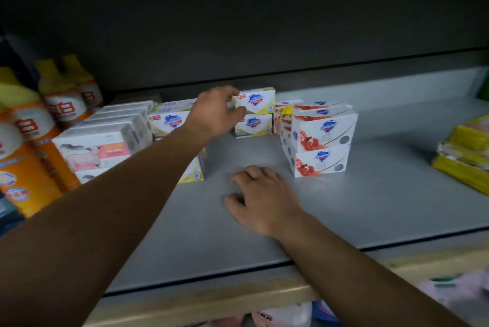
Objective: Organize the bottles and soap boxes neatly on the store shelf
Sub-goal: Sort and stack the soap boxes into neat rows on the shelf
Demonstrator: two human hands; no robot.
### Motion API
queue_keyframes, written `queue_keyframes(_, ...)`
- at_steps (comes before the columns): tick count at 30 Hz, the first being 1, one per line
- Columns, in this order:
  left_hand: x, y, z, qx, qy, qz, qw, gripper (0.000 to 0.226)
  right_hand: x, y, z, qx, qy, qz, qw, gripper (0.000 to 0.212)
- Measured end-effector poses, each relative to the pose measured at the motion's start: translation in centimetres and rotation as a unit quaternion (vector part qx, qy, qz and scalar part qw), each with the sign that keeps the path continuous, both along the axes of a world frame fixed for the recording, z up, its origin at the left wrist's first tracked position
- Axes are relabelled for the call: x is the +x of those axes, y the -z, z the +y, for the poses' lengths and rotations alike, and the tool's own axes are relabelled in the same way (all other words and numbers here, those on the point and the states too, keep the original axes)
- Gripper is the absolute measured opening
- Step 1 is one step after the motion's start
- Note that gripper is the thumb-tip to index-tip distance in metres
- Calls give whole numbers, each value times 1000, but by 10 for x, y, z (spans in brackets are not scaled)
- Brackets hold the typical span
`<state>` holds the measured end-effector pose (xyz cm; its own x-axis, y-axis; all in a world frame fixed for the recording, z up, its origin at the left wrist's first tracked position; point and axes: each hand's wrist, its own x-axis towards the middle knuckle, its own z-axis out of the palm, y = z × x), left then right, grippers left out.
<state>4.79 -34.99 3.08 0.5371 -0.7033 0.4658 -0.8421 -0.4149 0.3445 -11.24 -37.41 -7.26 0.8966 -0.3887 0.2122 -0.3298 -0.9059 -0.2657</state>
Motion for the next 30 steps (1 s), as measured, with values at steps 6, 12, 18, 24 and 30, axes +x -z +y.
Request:
queue_keyframes(6, 26, 9, -62, 85, -73, -44, 993, 63, 0, 0, -1, 2, -3, 3, 1000, 54)
queue_keyframes(12, 45, 20, -69, 79, -116, -127, 982, 51, 2, 3, 0, 0, 2, -11, 1000, 52)
queue_keyframes(18, 25, 4, -60, 15, -82, -109, 991, 41, 3, 4, -3, 8, -2, -11, 1000, 54)
queue_keyframes(24, -14, -5, 13, -124, -10, -37, 992, 45, 1, -1, -1, 18, 0, -9, 1000, 55)
queue_keyframes(30, -47, 34, 117, -228, 27, 168, 959, 35, 0, -7, 1, 18, 16, 0, 1000, 61)
